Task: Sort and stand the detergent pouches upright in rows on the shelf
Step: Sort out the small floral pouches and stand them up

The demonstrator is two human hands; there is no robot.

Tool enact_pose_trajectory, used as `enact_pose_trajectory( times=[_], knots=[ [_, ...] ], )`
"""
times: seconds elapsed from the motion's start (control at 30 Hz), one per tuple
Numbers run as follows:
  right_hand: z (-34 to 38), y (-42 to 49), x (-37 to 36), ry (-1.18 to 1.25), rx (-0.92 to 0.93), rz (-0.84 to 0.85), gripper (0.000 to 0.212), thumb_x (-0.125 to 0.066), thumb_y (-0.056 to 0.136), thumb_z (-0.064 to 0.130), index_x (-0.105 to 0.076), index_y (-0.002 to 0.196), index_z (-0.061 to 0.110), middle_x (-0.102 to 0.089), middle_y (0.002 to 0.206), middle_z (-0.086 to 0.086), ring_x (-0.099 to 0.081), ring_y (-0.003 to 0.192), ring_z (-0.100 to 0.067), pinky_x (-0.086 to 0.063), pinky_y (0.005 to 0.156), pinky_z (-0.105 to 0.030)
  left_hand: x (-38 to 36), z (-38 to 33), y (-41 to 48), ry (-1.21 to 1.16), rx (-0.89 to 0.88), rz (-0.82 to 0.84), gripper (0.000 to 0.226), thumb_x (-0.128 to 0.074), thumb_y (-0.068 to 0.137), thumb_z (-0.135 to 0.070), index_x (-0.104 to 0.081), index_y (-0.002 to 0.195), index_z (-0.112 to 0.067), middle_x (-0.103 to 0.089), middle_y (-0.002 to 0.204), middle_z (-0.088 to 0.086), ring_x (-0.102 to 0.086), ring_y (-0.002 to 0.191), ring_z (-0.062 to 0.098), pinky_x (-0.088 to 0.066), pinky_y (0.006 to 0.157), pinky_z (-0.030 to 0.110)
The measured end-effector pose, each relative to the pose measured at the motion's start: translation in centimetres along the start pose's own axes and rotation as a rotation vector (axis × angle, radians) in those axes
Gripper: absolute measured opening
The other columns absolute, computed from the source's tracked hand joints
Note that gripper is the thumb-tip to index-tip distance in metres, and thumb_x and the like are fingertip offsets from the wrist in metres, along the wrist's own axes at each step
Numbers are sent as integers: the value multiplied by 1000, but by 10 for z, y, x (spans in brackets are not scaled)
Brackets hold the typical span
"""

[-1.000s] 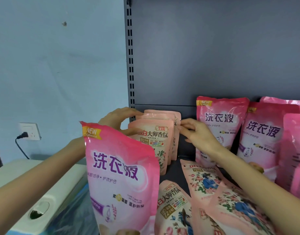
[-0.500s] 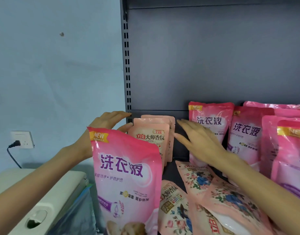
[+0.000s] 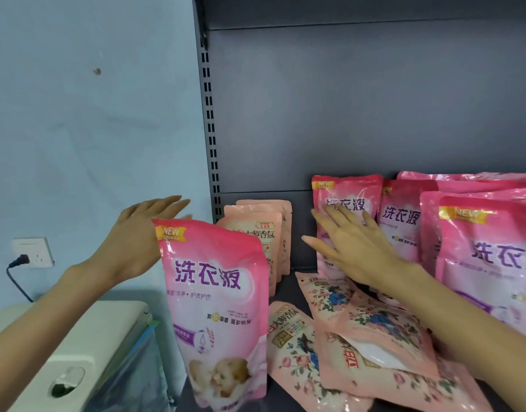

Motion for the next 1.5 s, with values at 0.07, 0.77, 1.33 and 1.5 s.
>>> enact_pose_trajectory(
  times=[0.07, 0.77, 1.33, 1.5],
  knots=[
    [1, -9, 5, 31, 5, -1, 116, 37, 51, 75, -4, 149, 27, -7, 158, 2, -5, 146, -18, -11, 115, -49, 6, 10, -8, 90, 95, 8, 82, -8, 76, -64, -35, 142, -25, -34, 149, -3, -32, 136, 22, -23, 109, 40],
    [0, -130, 10, 181, 219, 116, 67, -16, 93, 59, -5, 150, 26, -1, 158, 4, -3, 146, -16, -10, 115, -45, -51, -127, -137, -90, 164, -119, 89, -21, 77, -78, 36, 134, -39, 52, 134, -11, 19, 142, 24, -13, 115, 53],
    [31, -112, 1, 354, 258, 183, 59, -38, 96, 46, -23, 147, 20, -22, 154, 3, -25, 139, -16, -25, 112, -33, -65, -122, -88, 83, 1, -191, 65, -11, 93, -57, -36, 116, -1, -6, 143, 26, -47, 107, 62, -49, 65, 65],
    [45, -90, -19, 445, 240, 361, 62, -45, 94, 46, -26, 146, 18, -32, 150, -2, -33, 135, -17, -29, 111, -36, -81, -99, -83, 45, 50, -109, 88, -9, 87, -68, -35, 132, 3, -5, 149, 30, -38, 123, 56, -46, 85, 60]
  ],
)
Point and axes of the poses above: each hand's wrist, its own y-axis towards the middle knuckle, its own x-axis out of the back of the hand, z = x × y, the point moved 8 cm from there along y, towards the middle knuckle
